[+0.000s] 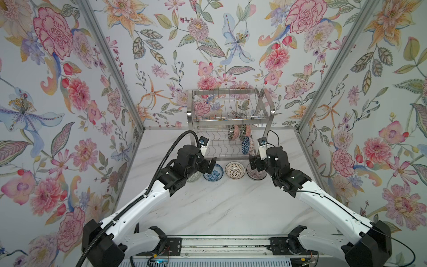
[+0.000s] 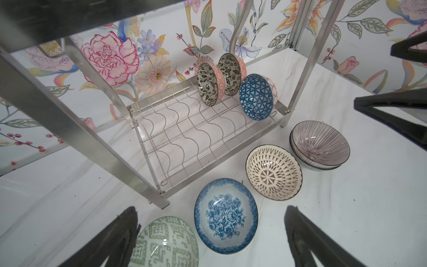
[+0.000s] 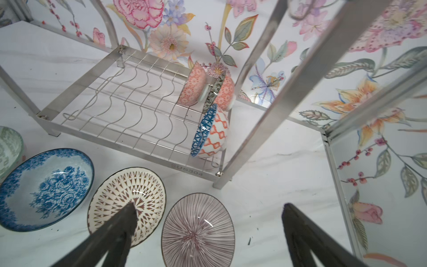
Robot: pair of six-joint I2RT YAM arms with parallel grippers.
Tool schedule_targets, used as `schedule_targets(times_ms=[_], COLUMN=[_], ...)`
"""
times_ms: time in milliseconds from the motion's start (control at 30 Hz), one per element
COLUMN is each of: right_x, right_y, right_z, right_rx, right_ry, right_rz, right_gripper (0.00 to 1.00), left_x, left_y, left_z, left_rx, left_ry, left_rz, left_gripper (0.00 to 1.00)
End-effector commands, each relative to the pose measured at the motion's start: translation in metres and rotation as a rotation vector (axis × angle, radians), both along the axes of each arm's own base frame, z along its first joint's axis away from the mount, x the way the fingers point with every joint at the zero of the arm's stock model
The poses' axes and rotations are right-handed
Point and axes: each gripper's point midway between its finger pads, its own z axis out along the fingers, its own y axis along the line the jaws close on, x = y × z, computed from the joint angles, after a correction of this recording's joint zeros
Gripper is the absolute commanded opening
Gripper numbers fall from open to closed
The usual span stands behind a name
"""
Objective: Load the bowls into the dish rack
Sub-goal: 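Open right gripper and withdraw while left gripper reaches toward purple-striped bowl, then lower left gripper onto purple-striped bowl rim while right arm moves beside rack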
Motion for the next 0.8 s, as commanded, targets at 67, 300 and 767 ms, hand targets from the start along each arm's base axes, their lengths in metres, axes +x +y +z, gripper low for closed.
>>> schedule_targets(times_ms=[67,300,767], right_x=[-0.011,-0.007,-0.025], right_y=[-0.024,-0.049,-0.073], right_z=[-0.023,-0.026,0.004], right_rx=[0.03,0.054,0.104], right_ry=[0.066,0.073,0.046], right_rz=[-0.054,-0.119,-0.16], right_gripper=[0.99,0.99,0.99], left_x=[0.013,0.021,0.024], left_y=[-0.038,-0.097,-0.193], left_z=[-0.015,-0.041,-0.085], left_rx=[-0.064,-0.105,-0.105], left_ry=[-0.015,0.041,0.156], left_rz=[0.014,-0.081,-0.251], left_gripper=[0.99,0.99,0.98])
